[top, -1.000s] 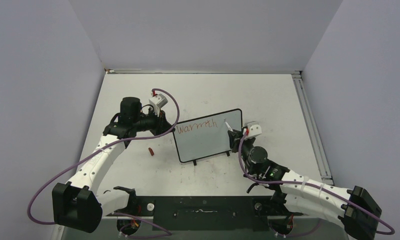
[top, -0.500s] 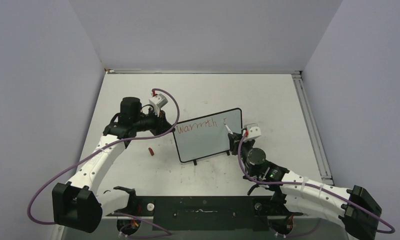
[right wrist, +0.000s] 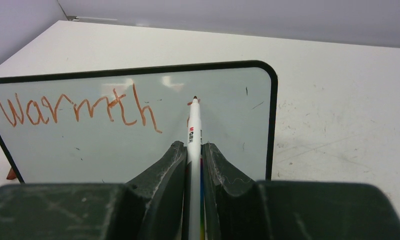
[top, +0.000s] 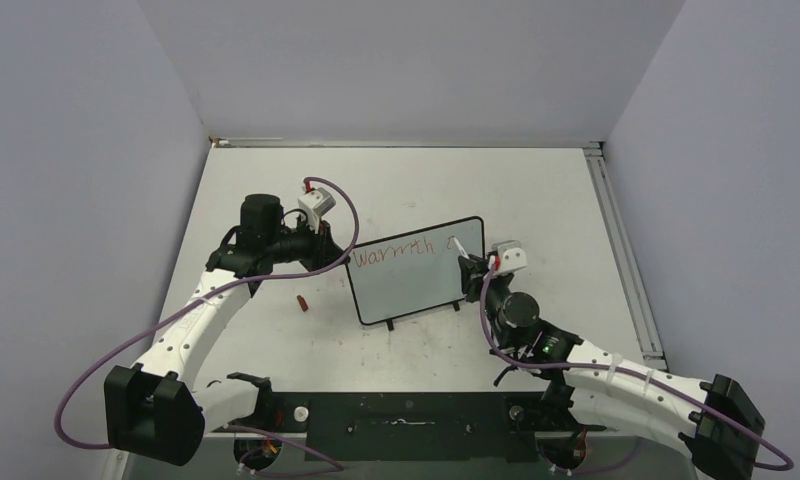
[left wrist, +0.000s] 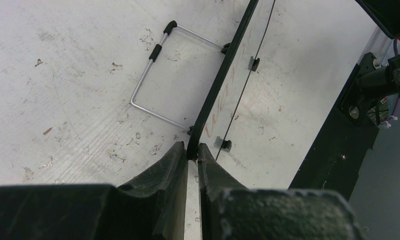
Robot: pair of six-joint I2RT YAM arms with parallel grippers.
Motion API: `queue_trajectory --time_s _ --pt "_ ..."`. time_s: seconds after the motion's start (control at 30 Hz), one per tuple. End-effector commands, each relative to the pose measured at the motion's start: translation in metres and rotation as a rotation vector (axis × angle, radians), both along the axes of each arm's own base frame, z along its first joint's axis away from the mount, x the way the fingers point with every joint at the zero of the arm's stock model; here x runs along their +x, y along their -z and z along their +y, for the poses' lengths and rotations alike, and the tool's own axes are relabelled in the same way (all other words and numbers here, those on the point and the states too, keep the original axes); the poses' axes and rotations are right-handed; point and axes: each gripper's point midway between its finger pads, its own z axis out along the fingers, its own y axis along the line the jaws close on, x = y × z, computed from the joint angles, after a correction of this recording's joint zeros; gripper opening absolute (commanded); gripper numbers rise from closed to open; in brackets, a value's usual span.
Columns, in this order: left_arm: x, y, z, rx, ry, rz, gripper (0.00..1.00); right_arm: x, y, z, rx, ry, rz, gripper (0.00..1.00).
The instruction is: Write a sentence on the whiteboard
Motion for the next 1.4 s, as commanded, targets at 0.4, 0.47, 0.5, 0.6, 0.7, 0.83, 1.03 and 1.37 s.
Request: queue_trajectory --time_s 0.4,0.47,0.5,0.6,0.7,0.83,1.03,1.37 --pt "-0.001 0.013 0.009 0.052 -0.027 0.027 0.0 0.018 -0.026 0.008 0.024 0.029 -0.057 0.05" --pt "-0.001 0.013 0.009 0.052 -0.026 0.026 0.0 0.017 -0.027 0.009 0.025 0.022 -0.058 0.05" --pt "-0.001 0.013 0.009 0.053 -0.027 0.028 0.0 0.016 -0.028 0.008 0.03 0.017 -0.065 0.05" --pt "-0.001 0.013 0.009 0.052 -0.027 0.025 0.0 0.013 -0.037 0.005 0.045 0.015 -0.084 0.05" --pt "-0.001 0.013 0.009 0.053 -0.028 0.026 0.0 0.009 -0.04 -0.002 0.055 0.02 -0.088 0.05" --pt "-0.001 0.013 0.009 0.053 -0.028 0.024 0.0 0.007 -0.027 -0.011 0.037 0.049 -0.059 0.05" --pt "-0.001 0.013 0.009 0.053 -0.027 0.027 0.0 0.007 -0.012 -0.009 0.019 0.042 -0.029 0.05" --pt "-0.001 0.014 0.009 0.053 -0.029 0.029 0.0 0.013 -0.005 -0.004 -0.011 0.045 -0.026 0.05"
